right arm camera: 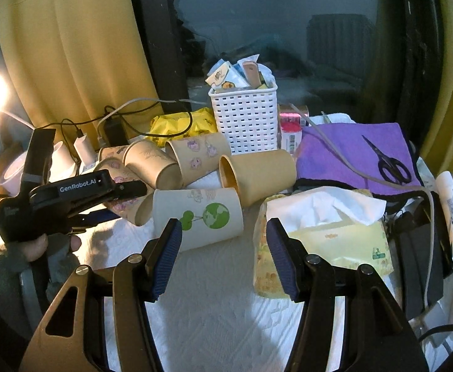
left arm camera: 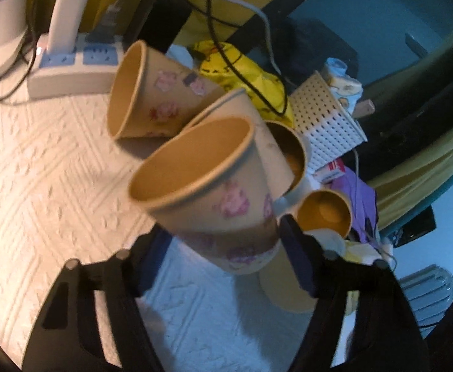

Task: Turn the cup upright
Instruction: 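Close the left gripper on the pink-flowered cup and lift it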

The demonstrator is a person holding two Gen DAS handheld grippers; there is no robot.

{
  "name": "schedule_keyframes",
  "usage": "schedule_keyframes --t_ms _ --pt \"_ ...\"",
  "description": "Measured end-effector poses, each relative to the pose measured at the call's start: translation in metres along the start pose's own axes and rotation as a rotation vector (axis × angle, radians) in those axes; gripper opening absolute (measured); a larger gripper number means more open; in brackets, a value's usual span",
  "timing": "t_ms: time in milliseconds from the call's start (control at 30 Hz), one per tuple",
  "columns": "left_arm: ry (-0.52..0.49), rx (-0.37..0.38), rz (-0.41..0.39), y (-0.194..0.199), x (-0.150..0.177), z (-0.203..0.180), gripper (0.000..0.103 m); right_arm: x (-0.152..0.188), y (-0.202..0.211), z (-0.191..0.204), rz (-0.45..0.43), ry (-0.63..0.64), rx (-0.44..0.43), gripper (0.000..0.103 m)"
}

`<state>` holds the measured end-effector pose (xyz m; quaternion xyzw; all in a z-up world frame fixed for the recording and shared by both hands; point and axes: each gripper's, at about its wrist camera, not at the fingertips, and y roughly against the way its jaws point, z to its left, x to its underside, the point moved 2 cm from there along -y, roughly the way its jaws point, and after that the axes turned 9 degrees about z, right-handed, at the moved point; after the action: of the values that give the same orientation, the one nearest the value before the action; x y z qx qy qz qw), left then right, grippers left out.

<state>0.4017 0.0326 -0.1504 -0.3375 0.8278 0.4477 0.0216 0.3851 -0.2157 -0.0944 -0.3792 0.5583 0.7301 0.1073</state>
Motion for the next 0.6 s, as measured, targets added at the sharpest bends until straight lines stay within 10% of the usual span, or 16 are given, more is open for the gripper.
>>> schedule_keyframes --t_ms 600 --pt "-0.450 -0.132 -0.076 0.069 0.061 -0.021 0.066 0.018 0.034 0.036 -0.013 0.022 -0.019 0.060"
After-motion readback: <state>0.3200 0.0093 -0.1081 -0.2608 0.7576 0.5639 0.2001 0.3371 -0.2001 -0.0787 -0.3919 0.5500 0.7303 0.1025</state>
